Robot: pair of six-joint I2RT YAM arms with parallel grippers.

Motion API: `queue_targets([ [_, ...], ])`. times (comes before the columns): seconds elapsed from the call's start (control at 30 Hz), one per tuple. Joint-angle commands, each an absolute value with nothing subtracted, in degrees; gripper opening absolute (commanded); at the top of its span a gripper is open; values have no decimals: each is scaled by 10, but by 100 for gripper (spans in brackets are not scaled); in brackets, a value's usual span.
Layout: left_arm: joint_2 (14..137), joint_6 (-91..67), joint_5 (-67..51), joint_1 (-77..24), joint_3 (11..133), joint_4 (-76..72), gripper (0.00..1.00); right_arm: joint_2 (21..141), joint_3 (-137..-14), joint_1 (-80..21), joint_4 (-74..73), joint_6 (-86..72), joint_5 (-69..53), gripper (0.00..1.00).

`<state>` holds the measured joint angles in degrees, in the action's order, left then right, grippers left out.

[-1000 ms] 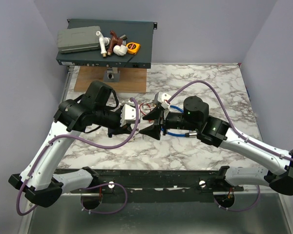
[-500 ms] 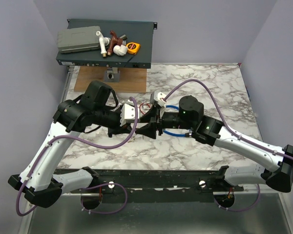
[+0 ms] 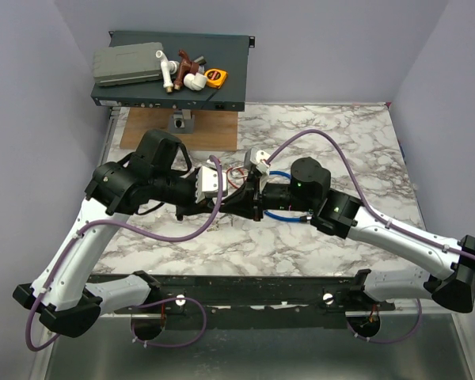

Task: Unlock with the key
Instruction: Pick up the key from the center of the board.

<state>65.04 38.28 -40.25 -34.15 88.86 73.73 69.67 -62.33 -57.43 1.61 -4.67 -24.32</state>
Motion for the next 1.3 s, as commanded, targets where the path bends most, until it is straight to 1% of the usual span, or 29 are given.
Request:
queue_targets([
  [0.0,642,372,-377,-343,911,732,4,684,-621,-573,5,-40,-212,1],
  [0.03,642,367,-371,-343,911,727,7,685,-623,-572,5,-40,-215,1],
  [0.1,643,354,-359,-344,912,717,18,685,-626,-572,4,-40,-220,1],
  [0.2,644,337,-348,-343,912,709,50,684,-629,-573,1,-39,-225,1],
  [0.27,642,337,-346,-343,906,707,62,682,-631,-573,1,-39,-223,1],
  [0.43,635,328,-352,-343,885,691,62,678,-630,-572,9,-48,-222,1],
  [0.63,614,303,-365,-343,834,650,54,677,-628,-572,25,-72,-229,1],
  [0.77,594,294,-415,-342,787,619,50,681,-629,-572,38,-85,-253,1],
  [0.83,591,288,-455,-329,776,608,49,683,-630,-572,45,-93,-265,1],
  [0.9,586,272,-488,-311,763,581,50,685,-629,-573,55,-101,-276,1],
  [1.03,582,242,-541,-275,753,533,61,686,-627,-573,75,-117,-289,1],
  [1.1,585,232,-571,-272,757,524,62,687,-627,-573,80,-121,-288,1],
  [1.13,588,226,-588,-271,760,522,61,687,-626,-573,84,-123,-287,1],
  [1.17,592,213,-605,-272,761,517,58,689,-625,-573,87,-125,-287,1],
  [1.2,596,206,-618,-271,763,516,54,689,-625,-573,91,-127,-286,1],
  [1.27,601,204,-641,-271,766,518,42,691,-625,-573,96,-131,-288,1],
])
